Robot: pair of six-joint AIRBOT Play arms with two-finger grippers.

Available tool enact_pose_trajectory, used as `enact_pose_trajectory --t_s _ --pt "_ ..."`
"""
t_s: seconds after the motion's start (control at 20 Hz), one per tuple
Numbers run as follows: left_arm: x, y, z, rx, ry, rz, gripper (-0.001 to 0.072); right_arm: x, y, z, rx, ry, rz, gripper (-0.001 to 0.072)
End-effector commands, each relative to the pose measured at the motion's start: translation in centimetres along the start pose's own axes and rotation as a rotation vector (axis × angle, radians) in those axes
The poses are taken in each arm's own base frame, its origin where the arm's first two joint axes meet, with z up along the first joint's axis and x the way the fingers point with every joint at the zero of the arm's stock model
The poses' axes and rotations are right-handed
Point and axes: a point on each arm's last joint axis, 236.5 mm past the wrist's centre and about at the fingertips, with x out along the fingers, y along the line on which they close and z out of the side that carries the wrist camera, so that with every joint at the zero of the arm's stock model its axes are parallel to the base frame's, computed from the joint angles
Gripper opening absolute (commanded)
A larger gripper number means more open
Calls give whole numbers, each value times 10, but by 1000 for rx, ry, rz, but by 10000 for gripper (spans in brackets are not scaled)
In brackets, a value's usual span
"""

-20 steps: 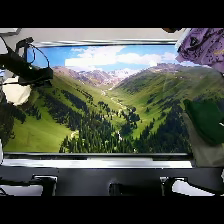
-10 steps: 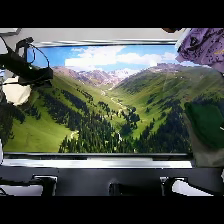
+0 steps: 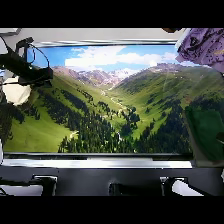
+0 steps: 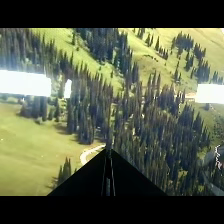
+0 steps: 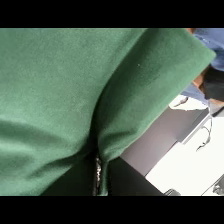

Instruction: Fold the clothes and pants, and hang the long-sleeved shirts on hangers.

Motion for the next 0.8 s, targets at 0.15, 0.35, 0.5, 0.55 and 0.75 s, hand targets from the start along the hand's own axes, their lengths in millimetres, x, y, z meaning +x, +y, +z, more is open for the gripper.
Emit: enact_pose_trajectory --t_s 0.15,0.35,0.5,0.55,0.75 --pt "0 0 0 3 1 0 24 12 -1 10 12 -52 -23 176" --pt "0 0 0 3 1 0 25 -7 26 36 34 -166 123 394" --pt "0 0 1 5 -6 -1 24 -109 99 84 18 -494 601 376" --pt "-1 0 4 18 -20 -3 24 -160 118 95 14 -641 751 336" --pt "-30 8 29 105 -180 -13 24 -279 196 49 -254 -920 978 229"
